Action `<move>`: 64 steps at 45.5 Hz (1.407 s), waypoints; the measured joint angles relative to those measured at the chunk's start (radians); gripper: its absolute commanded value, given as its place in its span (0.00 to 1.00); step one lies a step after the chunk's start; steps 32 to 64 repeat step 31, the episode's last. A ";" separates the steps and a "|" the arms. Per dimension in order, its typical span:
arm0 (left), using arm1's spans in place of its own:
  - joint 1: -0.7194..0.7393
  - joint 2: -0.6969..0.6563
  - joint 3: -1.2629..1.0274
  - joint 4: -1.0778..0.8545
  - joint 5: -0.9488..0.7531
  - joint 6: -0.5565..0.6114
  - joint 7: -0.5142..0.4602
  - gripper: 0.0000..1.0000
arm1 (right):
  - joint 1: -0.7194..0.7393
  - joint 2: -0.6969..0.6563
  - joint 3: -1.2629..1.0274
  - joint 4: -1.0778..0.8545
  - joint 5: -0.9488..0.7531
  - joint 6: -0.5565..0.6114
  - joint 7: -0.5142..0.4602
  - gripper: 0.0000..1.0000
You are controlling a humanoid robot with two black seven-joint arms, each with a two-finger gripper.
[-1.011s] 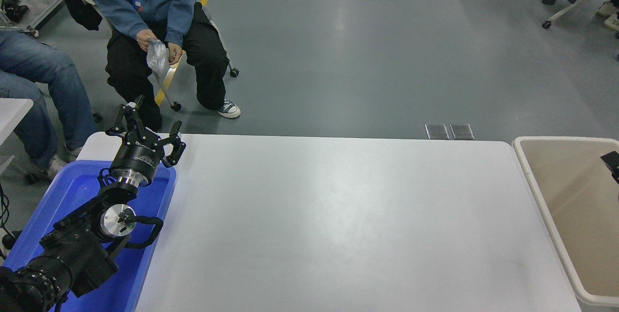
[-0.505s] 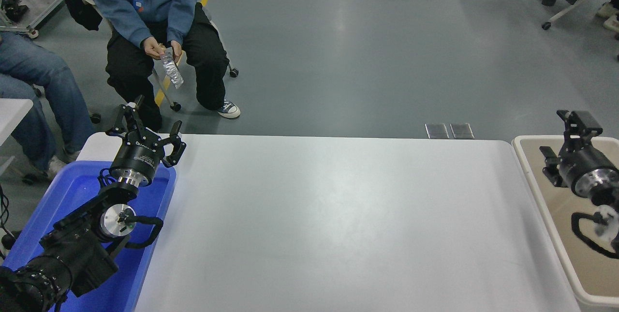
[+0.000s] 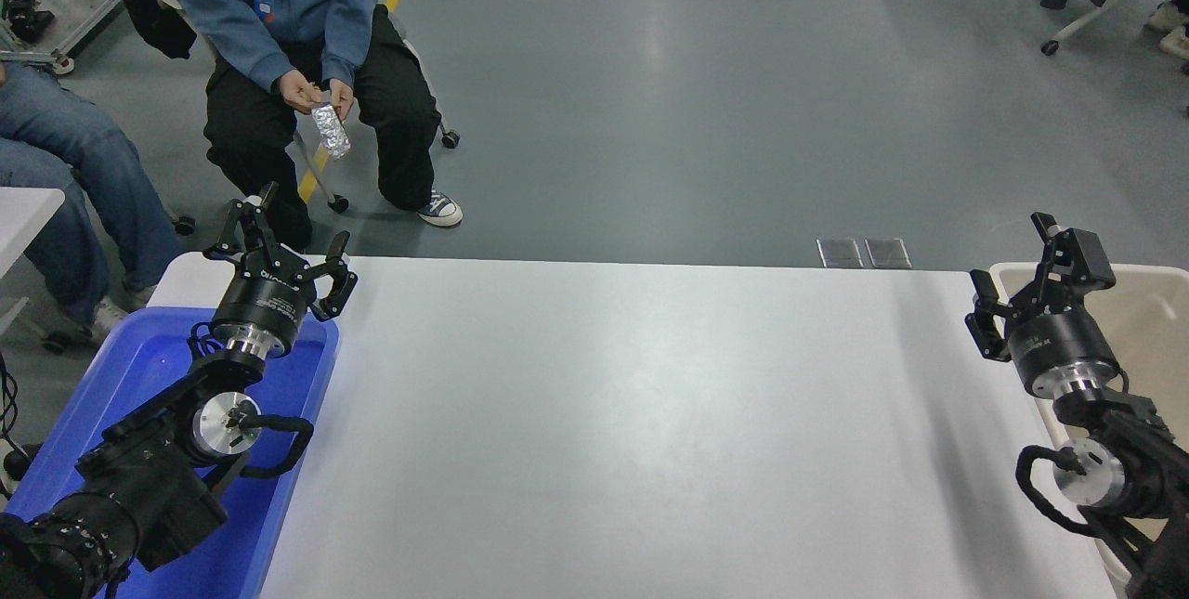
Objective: Dispose of the paper cup in the dustbin
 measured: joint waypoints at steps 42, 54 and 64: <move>0.000 0.000 0.000 0.000 0.000 0.000 0.000 1.00 | 0.002 0.057 -0.002 -0.030 0.010 -0.003 0.017 0.99; 0.000 0.000 0.000 0.000 0.000 0.000 0.000 1.00 | 0.002 0.057 -0.002 -0.030 0.010 -0.003 0.017 0.99; 0.000 0.000 0.000 0.000 0.000 0.000 0.000 1.00 | 0.002 0.057 -0.002 -0.030 0.010 -0.003 0.017 0.99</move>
